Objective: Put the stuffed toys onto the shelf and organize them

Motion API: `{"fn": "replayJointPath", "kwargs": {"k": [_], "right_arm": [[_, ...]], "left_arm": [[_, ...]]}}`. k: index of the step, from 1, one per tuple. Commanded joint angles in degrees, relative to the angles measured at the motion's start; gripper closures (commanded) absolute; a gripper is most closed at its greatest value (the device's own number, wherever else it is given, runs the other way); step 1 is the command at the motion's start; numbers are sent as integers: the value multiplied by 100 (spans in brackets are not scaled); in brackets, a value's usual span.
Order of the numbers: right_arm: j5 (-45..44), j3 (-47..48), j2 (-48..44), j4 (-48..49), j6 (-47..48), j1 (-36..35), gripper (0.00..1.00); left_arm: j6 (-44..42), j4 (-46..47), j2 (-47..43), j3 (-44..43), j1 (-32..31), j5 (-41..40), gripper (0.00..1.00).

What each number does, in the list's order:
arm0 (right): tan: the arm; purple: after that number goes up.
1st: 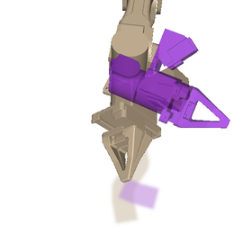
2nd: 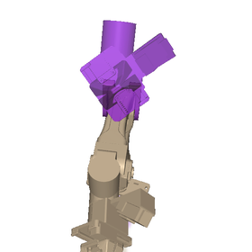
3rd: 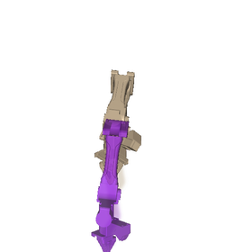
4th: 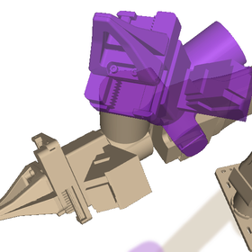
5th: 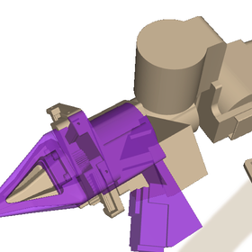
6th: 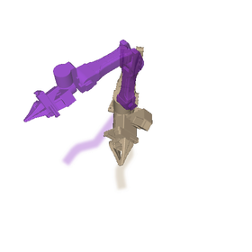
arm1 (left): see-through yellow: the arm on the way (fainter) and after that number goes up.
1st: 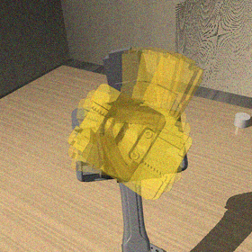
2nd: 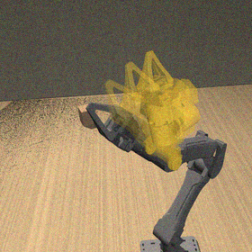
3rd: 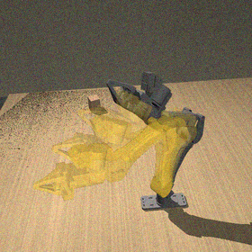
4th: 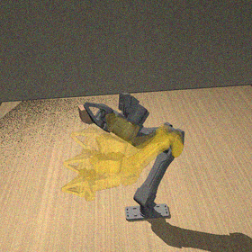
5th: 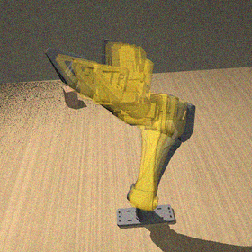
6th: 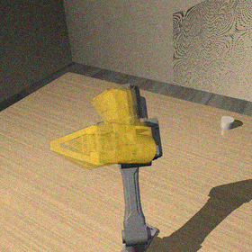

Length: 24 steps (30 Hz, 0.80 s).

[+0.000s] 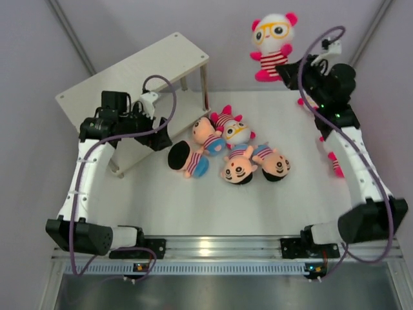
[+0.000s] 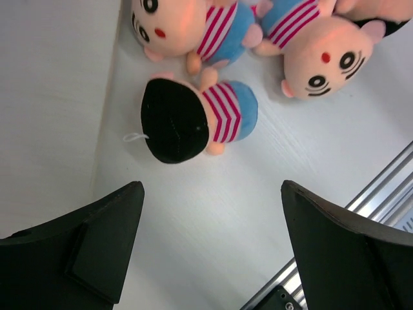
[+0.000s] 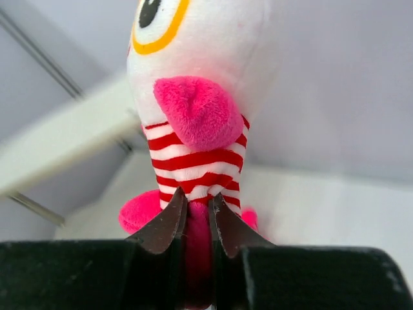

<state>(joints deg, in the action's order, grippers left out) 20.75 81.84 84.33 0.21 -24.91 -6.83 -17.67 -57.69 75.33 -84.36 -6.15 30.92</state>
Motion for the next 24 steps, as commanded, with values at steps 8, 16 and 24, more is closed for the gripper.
{"fn": "replayJointPath", "kwargs": {"k": [8,16,24], "right_arm": [[-536,-828,-1534,1754,-348,-2380,100],[-1038,-451,-1034,1993,-1367,-3544,100],[-1205,296,-120,1966,-1877,-4115,100]], "left_arm": [[747,-506,-651,-2365,-18,810,2],[-103,-515,-967,-3218,-18,512,2],[-2318,-1024,-994,-2596,-439,303,9]]}}
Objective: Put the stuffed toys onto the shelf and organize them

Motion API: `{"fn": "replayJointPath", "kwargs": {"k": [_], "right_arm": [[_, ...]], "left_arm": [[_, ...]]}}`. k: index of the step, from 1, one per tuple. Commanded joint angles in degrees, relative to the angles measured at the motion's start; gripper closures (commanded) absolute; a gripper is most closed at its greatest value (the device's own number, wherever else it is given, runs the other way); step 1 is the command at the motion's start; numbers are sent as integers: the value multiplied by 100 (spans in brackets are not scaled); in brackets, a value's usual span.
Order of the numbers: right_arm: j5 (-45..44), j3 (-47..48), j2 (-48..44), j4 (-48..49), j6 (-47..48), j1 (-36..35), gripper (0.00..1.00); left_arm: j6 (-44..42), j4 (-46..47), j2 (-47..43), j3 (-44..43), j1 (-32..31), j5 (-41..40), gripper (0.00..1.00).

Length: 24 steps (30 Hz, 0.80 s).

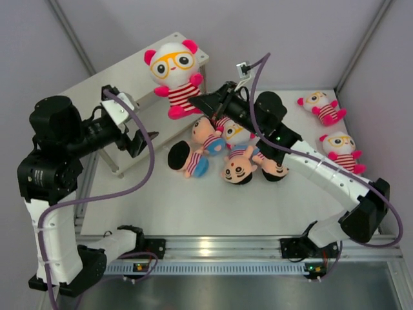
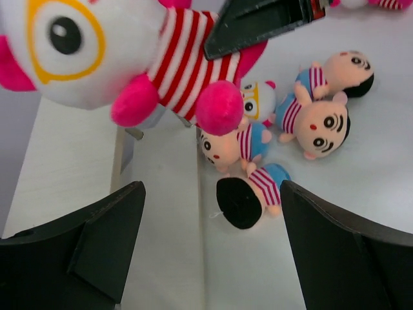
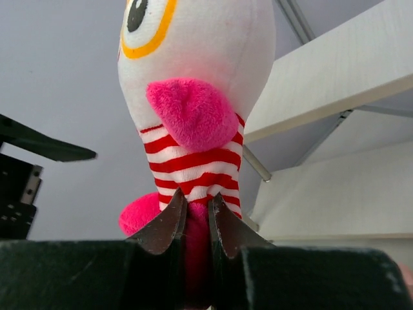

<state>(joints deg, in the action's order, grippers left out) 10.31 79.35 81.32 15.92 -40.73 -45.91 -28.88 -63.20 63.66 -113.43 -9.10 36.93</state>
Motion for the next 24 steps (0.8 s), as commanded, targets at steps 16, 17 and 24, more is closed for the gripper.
{"fn": "replayJointPath", "kwargs": {"k": [16,17,24], "right_arm": [[-161,1416,1114,166,-462,-998,100],[-143,1416,1132,174,-480,-1016,100],[-82,1434,1167,350,-611,-1166,100]], "left_arm": [[-3334,-448,-864,1006,-162,-186,4],[-3343,-448,-829,1033,-162,-195,6],[-3563,-439,-469,893,-162,-335,21]]}}
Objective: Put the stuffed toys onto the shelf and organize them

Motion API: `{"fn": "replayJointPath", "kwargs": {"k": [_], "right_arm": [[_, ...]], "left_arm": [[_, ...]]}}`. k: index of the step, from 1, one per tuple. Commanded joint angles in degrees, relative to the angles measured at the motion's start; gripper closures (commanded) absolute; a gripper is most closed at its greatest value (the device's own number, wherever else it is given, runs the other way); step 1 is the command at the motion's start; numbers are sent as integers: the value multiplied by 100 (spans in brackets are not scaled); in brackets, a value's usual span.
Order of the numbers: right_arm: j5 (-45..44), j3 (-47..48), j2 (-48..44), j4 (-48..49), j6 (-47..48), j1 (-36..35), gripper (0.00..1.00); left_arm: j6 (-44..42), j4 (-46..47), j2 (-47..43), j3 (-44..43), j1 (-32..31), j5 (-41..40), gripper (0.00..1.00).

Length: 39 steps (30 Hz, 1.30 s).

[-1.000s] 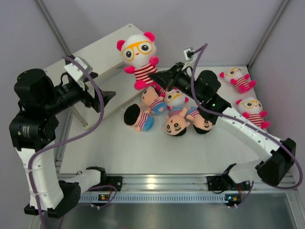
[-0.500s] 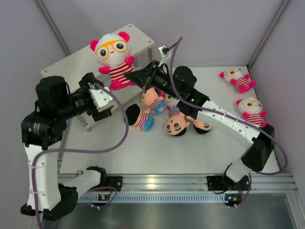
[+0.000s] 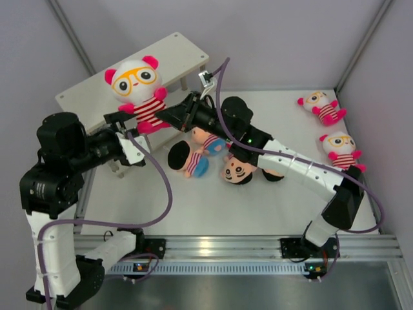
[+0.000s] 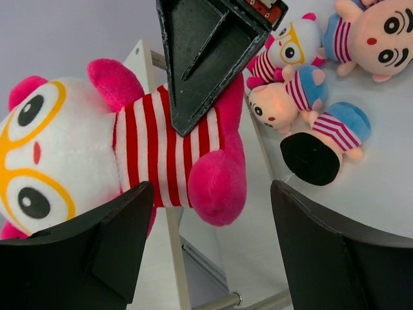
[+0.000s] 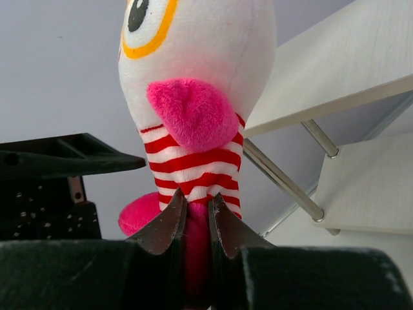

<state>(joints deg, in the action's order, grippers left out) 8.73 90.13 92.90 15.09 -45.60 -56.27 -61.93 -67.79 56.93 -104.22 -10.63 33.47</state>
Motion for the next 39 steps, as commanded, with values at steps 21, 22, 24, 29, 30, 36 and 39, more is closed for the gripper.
{"fn": "replayJointPath", "kwargs": {"k": [21,22,24,29,30,36,39], "right_arm": [[340,217,-70,223,183,554,29],[261,-10,-297,214,244,617,28],[173,-258,-509,170,411,783,27],[-161,-970,-1256,64,824,995,25],[-187,-1171,-1353,81,886,1030,25],[-214,-1866,-1986,117,913,1425,24],[-179,-2130,-2214,152,930,1575,24]], "left_arm": [[1429,2138,705,-686,-9,-2904,100],[1351,2147,767,-765,-9,-3108,100],[1228,2191,907,-793,0,-3686,100],[964,2323,1110,-749,245,-3832,100],[955,2323,1127,-688,420,-3752,100],[762,2139,1321,-283,2155,-1832,100],[446,1647,1435,-274,3369,-195,100]]}}
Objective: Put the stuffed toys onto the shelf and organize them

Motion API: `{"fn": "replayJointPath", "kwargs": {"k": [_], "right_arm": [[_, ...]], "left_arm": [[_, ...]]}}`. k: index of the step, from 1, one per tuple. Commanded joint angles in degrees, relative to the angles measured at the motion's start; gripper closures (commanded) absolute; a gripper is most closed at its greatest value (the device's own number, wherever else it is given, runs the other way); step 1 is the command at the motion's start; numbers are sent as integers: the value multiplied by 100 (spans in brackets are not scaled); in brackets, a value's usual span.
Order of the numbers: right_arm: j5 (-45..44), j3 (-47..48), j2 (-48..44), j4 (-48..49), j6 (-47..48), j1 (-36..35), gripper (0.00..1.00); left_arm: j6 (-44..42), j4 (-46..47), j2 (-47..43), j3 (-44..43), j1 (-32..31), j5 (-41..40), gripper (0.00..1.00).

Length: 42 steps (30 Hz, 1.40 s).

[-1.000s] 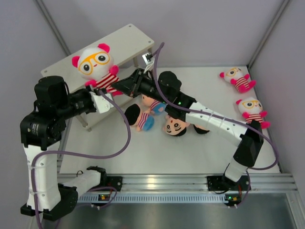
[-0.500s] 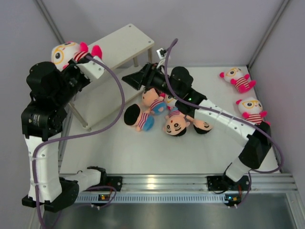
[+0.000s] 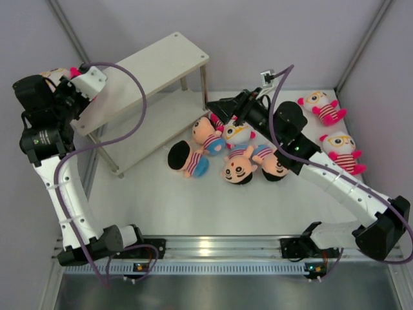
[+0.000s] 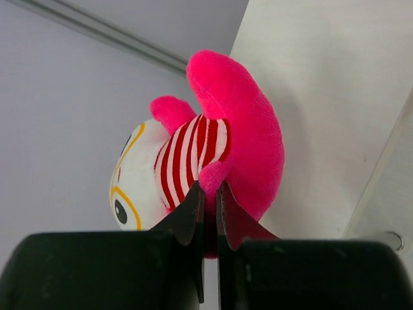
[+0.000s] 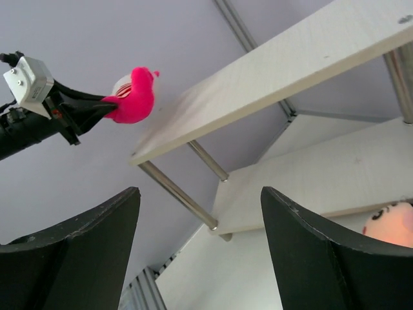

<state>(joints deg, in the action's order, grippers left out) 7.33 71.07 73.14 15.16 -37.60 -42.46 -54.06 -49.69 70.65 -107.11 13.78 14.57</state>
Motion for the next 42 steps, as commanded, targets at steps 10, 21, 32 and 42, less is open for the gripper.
{"fn": "replayJointPath", "kwargs": {"k": [10,21,32,42], "right_arm": [[-65,-629,-617,233,236,414,24],[-4,-664,-538,260,201,475,23],[-39,-691,-512,224,254,501,22],[-13,-664,-459,163,280,563,21]], "left_arm": [[-1132,-1060,-297,551,1347,3403,100],[-2010,-1614,-34,551,1347,3405,100],[-2653,-2080,765,-441,1347,3175,100],[-2908,-2334,775,-591,1662,3148,100]]}}
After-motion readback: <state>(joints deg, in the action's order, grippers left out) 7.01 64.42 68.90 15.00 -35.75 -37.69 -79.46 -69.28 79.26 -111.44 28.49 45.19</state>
